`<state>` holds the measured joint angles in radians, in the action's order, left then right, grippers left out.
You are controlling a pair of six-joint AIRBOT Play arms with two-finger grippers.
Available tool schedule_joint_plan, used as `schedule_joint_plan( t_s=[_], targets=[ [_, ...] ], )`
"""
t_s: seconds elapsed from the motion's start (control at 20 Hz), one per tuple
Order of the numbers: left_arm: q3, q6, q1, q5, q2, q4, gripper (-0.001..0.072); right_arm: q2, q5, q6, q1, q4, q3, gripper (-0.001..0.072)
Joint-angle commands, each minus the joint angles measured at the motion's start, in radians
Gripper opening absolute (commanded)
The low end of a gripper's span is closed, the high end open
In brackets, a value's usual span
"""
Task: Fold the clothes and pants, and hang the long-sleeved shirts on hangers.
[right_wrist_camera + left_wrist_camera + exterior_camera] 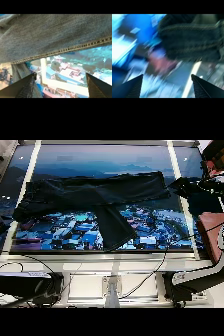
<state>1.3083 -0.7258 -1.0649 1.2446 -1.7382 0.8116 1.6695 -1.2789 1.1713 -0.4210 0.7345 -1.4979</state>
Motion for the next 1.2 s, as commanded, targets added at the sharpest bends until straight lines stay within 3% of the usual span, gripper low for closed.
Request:
schedule_joint_plan(
  t_s=[0.0,0.15,0.25,0.4,0.45,0.55,0.6,0.65,0.7,0.75,0.8,0.85,1.0,1.15],
  targets=[
    [-0.002,0.088,0.041,-0.069,-0.057,-0.117,0.0672,-0.001,-0.004,0.027,0.0,-0.002,0.0,0.0689],
    [-0.002,0.088,0.093,-0.163,-0.073,-0.117,0.067,-0.001,-0.004,0.05,0.0,-0.003,0.0,0.069],
    [-0.002,0.087,0.125,-0.195,-0.084,-0.117,0.0587,-0.001,-0.005,0.05,0.001,-0.003,0.0,0.0689],
    [-0.002,0.083,0.179,-0.226,-0.097,-0.118,0.0569,-0.001,-0.058,0.051,0.036,0.122,0.001,0.0669],
    [-0.002,0.079,0.196,-0.242,-0.097,-0.118,0.0448,-0.001,-0.087,0.05,0.054,0.178,0.003,0.0634],
    [-0.001,0.079,0.219,-0.25,-0.097,-0.16,0.0121,0.0,-0.128,0.051,0.089,0.276,0.012,0.0588],
    [-0.001,0.079,0.224,-0.245,-0.095,-0.196,0.0067,0.0,-0.141,0.051,0.104,0.298,0.019,0.0588],
    [-0.001,0.079,0.229,-0.238,-0.089,-0.234,0.0067,0.0,-0.146,0.047,0.114,0.299,0.027,0.0534],
    [-0.001,0.079,0.23,-0.231,-0.077,-0.266,0.0067,0.0,-0.152,0.033,0.122,0.29,0.035,0.0405],
    [-0.001,0.075,0.23,-0.225,-0.061,-0.285,0.0067,-0.001,-0.17,0.002,0.128,0.263,0.039,0.033],
    [-0.001,0.075,0.23,-0.212,-0.041,-0.29,0.0067,-0.004,-0.196,-0.037,0.131,0.229,0.042,0.0207],
    [-0.001,0.074,0.23,-0.198,-0.015,-0.289,0.0067,-0.01,-0.23,-0.073,0.133,0.191,0.042,0.0021],
    [-0.001,0.071,0.23,-0.163,0.064,-0.289,0.0066,-0.091,-0.248,-0.117,0.135,0.167,0.087,0.0021],
    [-0.001,0.071,0.23,-0.147,0.135,-0.289,0.0067,-0.27,-0.195,-0.146,0.135,0.156,0.283,0.002]
  ],
)
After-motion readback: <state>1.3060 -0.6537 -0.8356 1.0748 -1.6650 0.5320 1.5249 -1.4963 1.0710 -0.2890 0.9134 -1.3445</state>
